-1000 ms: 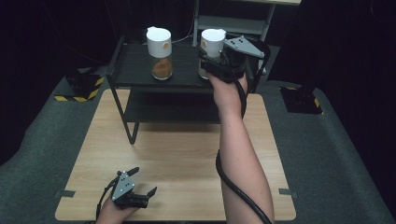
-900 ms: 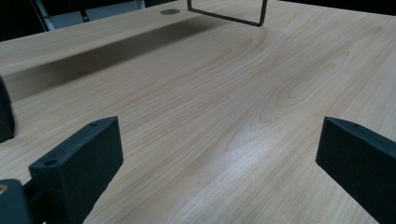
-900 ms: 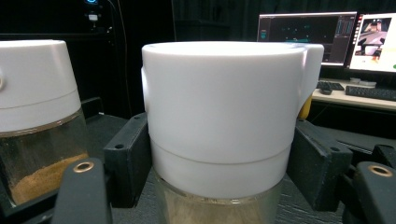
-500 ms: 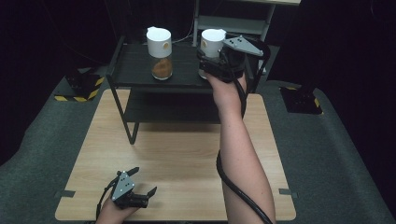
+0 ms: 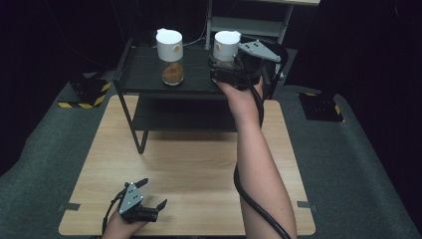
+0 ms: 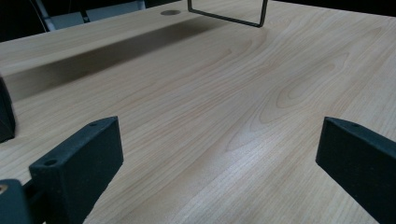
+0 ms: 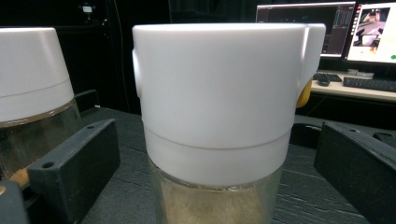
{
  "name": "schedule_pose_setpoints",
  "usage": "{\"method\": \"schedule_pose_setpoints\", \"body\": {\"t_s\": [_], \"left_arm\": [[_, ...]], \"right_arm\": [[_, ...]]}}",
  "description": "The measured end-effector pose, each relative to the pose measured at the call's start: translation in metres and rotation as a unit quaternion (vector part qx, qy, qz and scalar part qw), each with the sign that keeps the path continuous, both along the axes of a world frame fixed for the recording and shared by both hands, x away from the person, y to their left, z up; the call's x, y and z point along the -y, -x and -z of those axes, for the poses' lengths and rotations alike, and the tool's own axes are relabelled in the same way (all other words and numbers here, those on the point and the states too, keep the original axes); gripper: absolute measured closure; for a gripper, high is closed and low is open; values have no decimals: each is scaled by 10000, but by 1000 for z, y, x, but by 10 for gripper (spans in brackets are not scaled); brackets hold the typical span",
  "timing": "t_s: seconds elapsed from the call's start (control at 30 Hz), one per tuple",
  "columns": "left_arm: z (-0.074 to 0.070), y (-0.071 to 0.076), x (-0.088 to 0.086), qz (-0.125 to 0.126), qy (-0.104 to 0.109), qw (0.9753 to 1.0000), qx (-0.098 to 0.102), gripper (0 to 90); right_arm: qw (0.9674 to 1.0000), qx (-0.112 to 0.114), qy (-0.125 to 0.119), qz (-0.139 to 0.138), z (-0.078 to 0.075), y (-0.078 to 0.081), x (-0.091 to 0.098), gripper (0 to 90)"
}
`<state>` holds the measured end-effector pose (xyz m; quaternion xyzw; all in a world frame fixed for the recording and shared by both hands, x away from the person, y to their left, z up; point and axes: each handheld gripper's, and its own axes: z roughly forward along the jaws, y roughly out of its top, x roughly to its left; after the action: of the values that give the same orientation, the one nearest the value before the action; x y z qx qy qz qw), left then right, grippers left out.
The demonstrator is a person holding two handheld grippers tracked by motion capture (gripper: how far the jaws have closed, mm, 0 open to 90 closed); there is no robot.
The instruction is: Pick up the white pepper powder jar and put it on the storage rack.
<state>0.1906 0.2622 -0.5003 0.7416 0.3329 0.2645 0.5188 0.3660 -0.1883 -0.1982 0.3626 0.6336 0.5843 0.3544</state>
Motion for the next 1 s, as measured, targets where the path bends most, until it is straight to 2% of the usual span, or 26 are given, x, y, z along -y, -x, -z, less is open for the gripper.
{"method": "schedule_pose_setpoints", "body": {"t_s": [0.33, 0.57, 1.0], "left_arm": [[0, 1, 1, 9, -21, 10000, 28, 9], [-1, 1, 3, 14, -73, 10000, 31, 9], [0, 1, 2, 49, -58, 10000, 30, 9]], "right_arm": [[10000, -5, -15, 2, 4, 6, 4, 0], [10000, 43, 48, -52, 7, 16, 8, 0], [9997, 169, 16, -197, 18, 36, 17, 0]]}}
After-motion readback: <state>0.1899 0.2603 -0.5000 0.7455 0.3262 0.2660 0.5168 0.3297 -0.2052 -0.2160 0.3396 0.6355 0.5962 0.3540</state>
